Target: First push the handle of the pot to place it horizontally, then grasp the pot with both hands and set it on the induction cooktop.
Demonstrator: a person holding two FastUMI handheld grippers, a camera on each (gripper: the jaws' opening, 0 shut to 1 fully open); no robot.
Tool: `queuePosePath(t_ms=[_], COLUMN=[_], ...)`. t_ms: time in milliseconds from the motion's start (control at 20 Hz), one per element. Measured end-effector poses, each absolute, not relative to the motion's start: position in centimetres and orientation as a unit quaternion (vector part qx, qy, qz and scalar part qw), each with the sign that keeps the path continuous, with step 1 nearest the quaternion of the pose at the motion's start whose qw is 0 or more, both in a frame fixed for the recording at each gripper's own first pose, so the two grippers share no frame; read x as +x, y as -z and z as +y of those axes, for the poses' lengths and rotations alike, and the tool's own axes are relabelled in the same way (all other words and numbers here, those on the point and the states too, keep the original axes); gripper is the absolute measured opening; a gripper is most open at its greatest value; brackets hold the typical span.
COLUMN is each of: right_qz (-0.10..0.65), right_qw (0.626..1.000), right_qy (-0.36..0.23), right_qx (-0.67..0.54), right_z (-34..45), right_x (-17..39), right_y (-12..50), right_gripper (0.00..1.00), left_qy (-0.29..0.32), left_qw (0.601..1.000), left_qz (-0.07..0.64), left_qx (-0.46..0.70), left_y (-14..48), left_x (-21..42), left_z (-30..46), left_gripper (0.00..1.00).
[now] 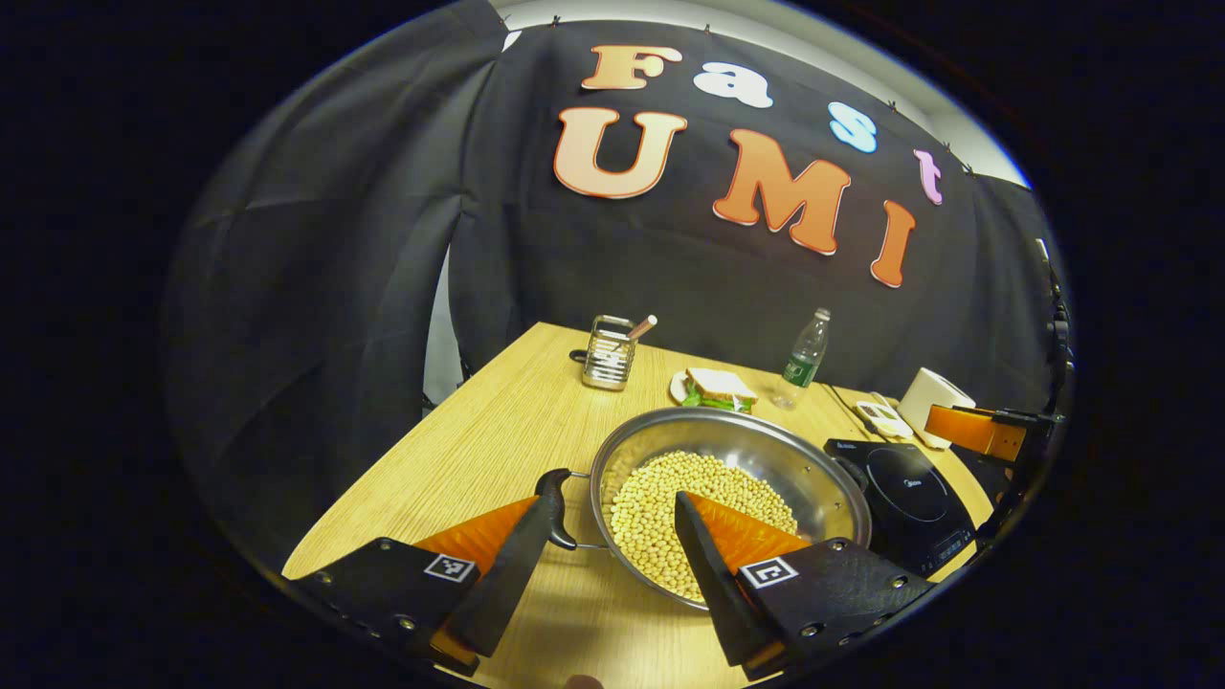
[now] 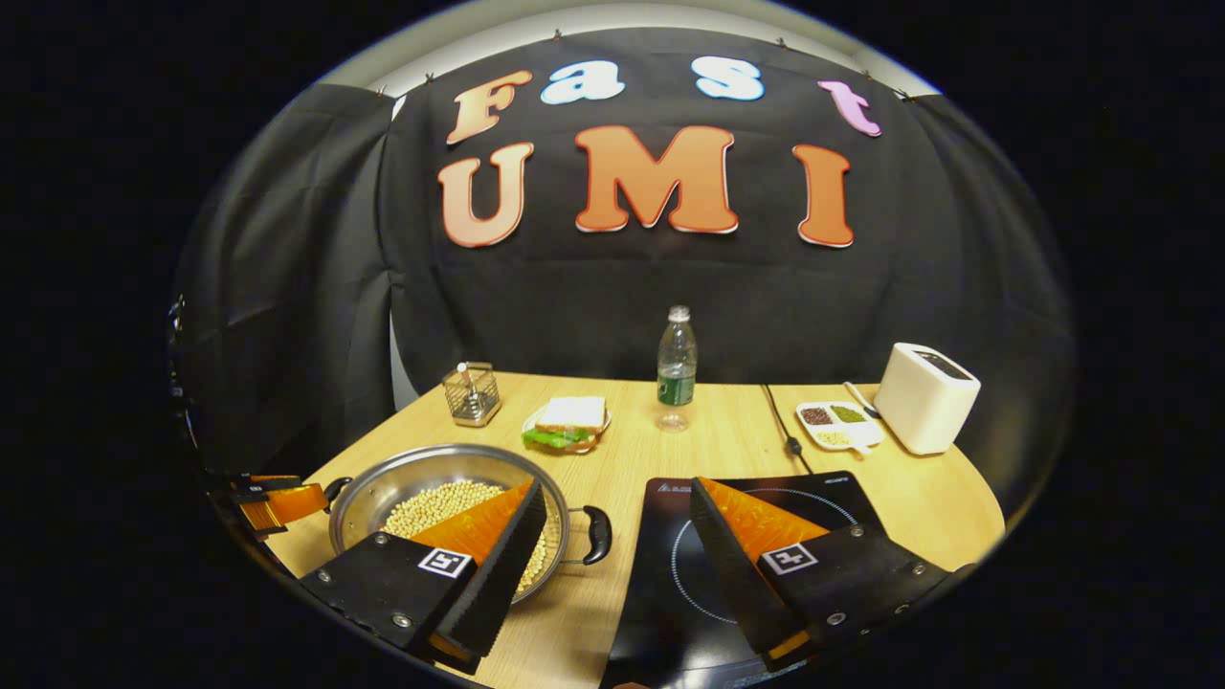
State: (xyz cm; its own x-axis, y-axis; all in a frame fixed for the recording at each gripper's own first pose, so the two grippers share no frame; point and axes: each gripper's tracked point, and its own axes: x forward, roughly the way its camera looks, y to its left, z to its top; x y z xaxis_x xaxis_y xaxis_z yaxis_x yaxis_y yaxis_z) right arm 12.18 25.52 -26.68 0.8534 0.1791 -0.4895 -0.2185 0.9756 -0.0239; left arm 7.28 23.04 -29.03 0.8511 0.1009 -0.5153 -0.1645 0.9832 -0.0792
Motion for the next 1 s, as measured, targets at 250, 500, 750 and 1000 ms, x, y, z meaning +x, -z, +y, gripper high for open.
queuePosePath(t_ms=[250, 500, 750, 1000], right_qz=[0.295, 0.359, 0.388, 0.392], right_qw=[0.947, 0.925, 0.913, 0.912], right_qy=[-0.097, -0.114, -0.110, -0.110], right_qx=[-0.079, -0.058, -0.060, -0.049], right_z=[26.9, 28.8, 28.3, 28.3], right_x=[13.6, 14.0, 13.9, 13.9], right_y=[32.3, 36.4, 38.0, 37.8], right_gripper=[0.96, 0.95, 0.81, 0.60], left_qy=[-0.079, -0.083, -0.082, -0.105], left_qw=[0.951, 0.943, 0.936, 0.934], left_qz=[0.295, 0.314, 0.336, 0.331], left_qx=[-0.049, -0.071, -0.067, -0.083], left_y=[31.7, 33.9, 35.2, 34.6], left_x=[8.5, 9.2, 9.5, 9.0], left_z=[24.2, 24.9, 24.5, 24.4], left_gripper=[0.85, 0.85, 0.75, 0.54])
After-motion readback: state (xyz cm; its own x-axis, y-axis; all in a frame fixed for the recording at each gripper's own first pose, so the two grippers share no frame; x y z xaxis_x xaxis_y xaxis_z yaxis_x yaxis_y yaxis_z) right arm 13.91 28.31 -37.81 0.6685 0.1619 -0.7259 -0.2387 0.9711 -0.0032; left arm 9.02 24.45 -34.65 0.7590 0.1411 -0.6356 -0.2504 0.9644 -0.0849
